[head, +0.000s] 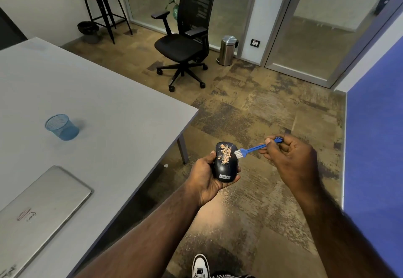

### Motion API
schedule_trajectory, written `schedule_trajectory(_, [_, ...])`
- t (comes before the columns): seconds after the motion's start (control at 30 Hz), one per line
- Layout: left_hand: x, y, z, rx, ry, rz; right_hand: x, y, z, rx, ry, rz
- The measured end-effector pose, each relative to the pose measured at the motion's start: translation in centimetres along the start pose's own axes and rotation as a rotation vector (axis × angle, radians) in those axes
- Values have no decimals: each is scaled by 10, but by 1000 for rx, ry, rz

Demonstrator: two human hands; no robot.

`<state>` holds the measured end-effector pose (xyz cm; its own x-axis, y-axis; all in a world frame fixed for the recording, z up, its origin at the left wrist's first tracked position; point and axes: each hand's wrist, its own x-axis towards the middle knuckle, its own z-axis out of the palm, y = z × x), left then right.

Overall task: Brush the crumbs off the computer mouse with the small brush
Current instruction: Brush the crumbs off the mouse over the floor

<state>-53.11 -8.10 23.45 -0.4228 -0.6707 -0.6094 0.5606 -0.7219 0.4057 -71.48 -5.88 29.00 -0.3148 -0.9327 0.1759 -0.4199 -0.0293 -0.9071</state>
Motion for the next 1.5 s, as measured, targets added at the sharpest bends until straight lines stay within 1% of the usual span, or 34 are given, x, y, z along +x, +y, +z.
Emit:
schedule_trajectory(0.13, [-1, 0, 2, 1, -3, 9, -1, 0, 2, -16, -31, 4])
schedule_trajectory(0.3, [0, -2, 1, -2, 7, -10, 7, -2, 3, -30, 43, 21])
schedule_trajectory(0.37, [1, -2, 1, 5, 8, -6, 8, -4, 4, -10, 26, 27])
schedule_trajectory(0.43, [1, -3, 2, 5, 9, -8, 8, -3, 5, -51, 11, 18])
schedule_trajectory(0.57, [2, -4, 1, 2, 15, -8, 14, -2, 3, -40, 60, 58])
schedule_trajectory(0.63, [2, -4, 1, 6, 12, -6, 15, -3, 3, -37, 48, 58])
schedule_trajectory(0.73, [2, -3, 2, 15, 15, -2, 16, -1, 5, -98, 37, 48])
schedule_trajectory(0.83, [2, -3, 2, 23, 14, -5, 21, -2, 3, -44, 65, 81])
schedule_trajectory(0.9, [3, -3, 2, 23, 17, -1, 22, -5, 3, 0, 35, 80])
schedule_trajectory(1.0, [3, -2, 4, 26, 17, -2, 22, -7, 6, -43, -21, 59])
schedule_trajectory(1.07, [3, -2, 5, 25, 15, -2, 23, -7, 7, -92, -12, 47])
schedule_trajectory(1.17, [4, -3, 5, 25, 20, -9, 28, -8, 4, -84, 22, 54])
schedule_trajectory(1.3, [5, -2, 6, 37, 21, -7, 27, -12, 7, -27, -33, 40])
schedule_trajectory(1.37, [5, -2, 7, 46, 17, -7, 27, -13, 9, -72, -49, 20])
schedule_trajectory(1.5, [4, -3, 8, 53, 12, -7, 36, -10, 11, -138, -16, 18])
